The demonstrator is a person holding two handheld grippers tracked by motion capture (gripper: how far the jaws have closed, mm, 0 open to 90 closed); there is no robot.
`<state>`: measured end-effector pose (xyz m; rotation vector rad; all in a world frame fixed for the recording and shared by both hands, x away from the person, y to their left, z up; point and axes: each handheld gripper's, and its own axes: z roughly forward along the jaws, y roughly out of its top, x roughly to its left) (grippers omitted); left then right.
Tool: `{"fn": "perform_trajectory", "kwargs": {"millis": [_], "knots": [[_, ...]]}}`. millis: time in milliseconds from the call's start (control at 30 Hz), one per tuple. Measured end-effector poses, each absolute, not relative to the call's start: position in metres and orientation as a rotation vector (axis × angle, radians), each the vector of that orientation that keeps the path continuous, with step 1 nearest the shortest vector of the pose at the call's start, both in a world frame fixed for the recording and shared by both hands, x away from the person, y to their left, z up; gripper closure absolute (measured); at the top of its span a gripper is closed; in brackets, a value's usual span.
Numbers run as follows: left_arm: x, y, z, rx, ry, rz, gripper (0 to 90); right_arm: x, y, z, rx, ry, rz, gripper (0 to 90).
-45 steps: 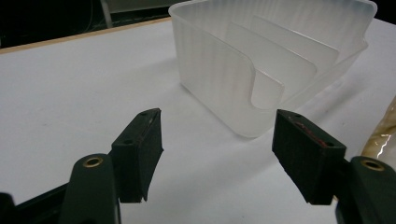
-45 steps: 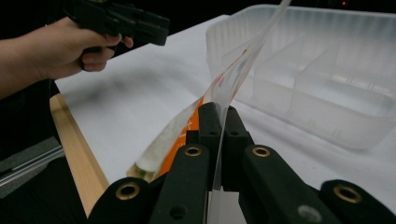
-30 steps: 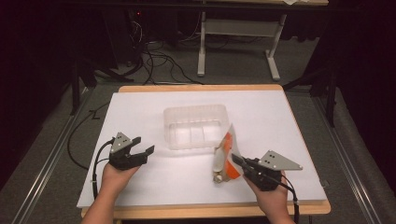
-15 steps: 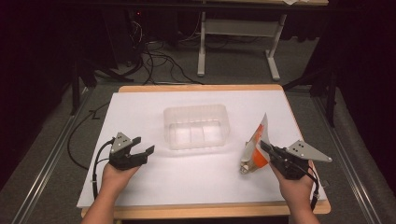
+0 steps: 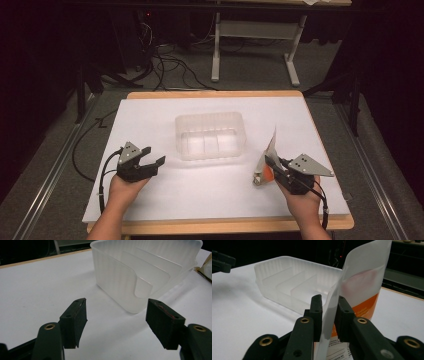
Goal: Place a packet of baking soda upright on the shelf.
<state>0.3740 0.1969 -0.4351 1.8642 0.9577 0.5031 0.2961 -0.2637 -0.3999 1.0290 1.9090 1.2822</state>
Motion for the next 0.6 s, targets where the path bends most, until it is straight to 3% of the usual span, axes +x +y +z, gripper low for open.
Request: {"fn": "perform_trajectory", "kwargs": {"millis": [100, 200, 600], "knots": [[0.374, 0.197, -0.435, 1.864, 0.959, 0.502, 33.7, 0.295, -0.261, -0.401, 1.022, 1.921, 1.278, 77.2], [0.374, 0.197, -0.435, 1.865, 0.958, 0.5, 33.6, 0.289, -0.255, -0.404, 1.024, 1.915, 1.271, 70.3], [0.374, 0.197, -0.435, 1.866, 0.954, 0.5, 33.6, 0.285, -0.25, -0.411, 1.023, 1.943, 1.268, 65.7]]}}
